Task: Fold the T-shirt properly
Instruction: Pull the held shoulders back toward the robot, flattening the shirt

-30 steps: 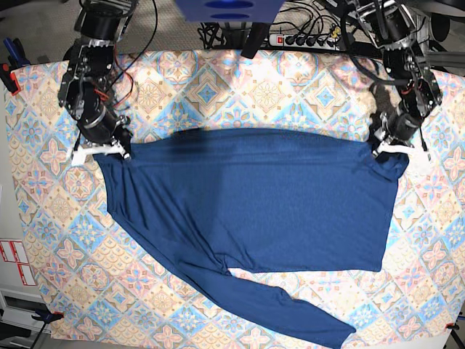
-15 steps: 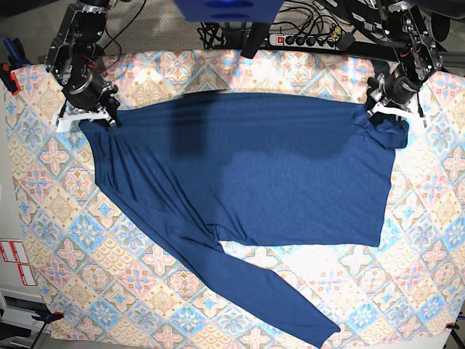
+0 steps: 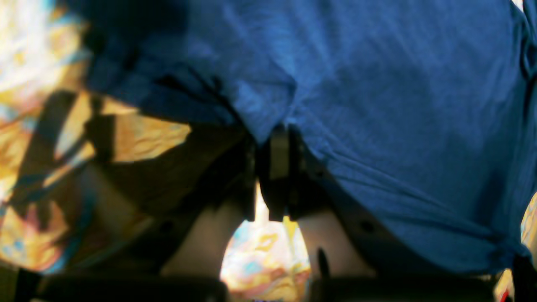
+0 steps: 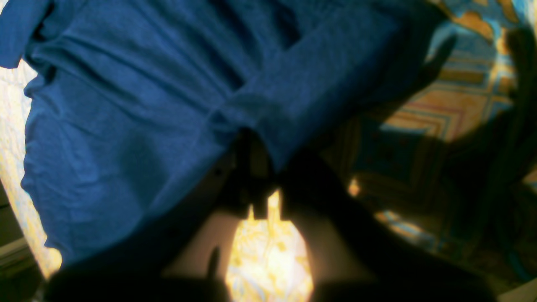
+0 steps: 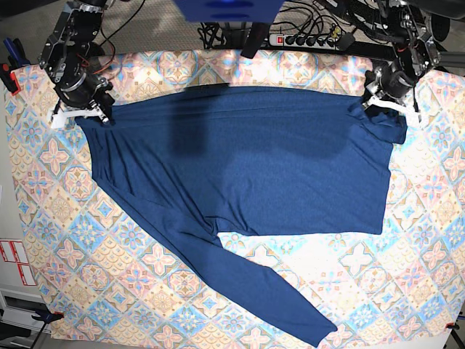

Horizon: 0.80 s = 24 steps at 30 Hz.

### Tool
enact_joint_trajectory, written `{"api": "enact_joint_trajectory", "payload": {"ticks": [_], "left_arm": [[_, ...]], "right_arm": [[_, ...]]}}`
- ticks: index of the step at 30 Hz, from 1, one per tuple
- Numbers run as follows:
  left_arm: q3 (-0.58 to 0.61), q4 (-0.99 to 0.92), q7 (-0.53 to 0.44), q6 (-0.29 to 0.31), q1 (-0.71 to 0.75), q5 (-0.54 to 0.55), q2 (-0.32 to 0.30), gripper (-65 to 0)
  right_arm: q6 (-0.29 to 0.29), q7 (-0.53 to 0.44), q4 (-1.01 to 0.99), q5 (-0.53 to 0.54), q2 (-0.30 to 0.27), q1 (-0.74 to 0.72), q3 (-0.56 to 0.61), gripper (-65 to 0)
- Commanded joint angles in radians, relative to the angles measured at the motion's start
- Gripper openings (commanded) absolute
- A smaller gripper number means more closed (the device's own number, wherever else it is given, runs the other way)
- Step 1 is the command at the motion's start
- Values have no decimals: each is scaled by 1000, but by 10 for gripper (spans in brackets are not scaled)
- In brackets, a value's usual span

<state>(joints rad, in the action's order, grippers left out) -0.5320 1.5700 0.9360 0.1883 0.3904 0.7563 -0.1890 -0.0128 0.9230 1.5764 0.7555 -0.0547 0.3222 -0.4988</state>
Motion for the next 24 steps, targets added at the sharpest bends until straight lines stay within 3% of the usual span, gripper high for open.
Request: {"api": "enact_joint_trajectory", "payload": {"ticks": [1,7,10,14,17,20,24], "left_arm": [[-6,14,-5,-10,5,-14,-19,-650],[31,13,-1,-16,9,-13,-17,-642],[25,13,1,-17,12,-13,1,-581],[29,17,4,-17,49,-13,0,-520],[29,17,70,-16,66,-13,-2,-481],[25,17,140,-14,61,-11,-2,-424],[19,19,139,-14,60,-4,-2,-359]], "right_arm": [[7,-41,14,-14,-21,-2,-16,-644],[7,-41,14,-14,-21,8,-18,-643],[7,-41,14,-14,-21,12,-18,-638],[7,-41,14,-14,-21,13,-18,-573],[7,-41,14,-14,-21,13,-18,-524],[9,-41,14,-14,-21,13,-19,-511],[9,-41,14,-14,-21,13,-19,-508]]}}
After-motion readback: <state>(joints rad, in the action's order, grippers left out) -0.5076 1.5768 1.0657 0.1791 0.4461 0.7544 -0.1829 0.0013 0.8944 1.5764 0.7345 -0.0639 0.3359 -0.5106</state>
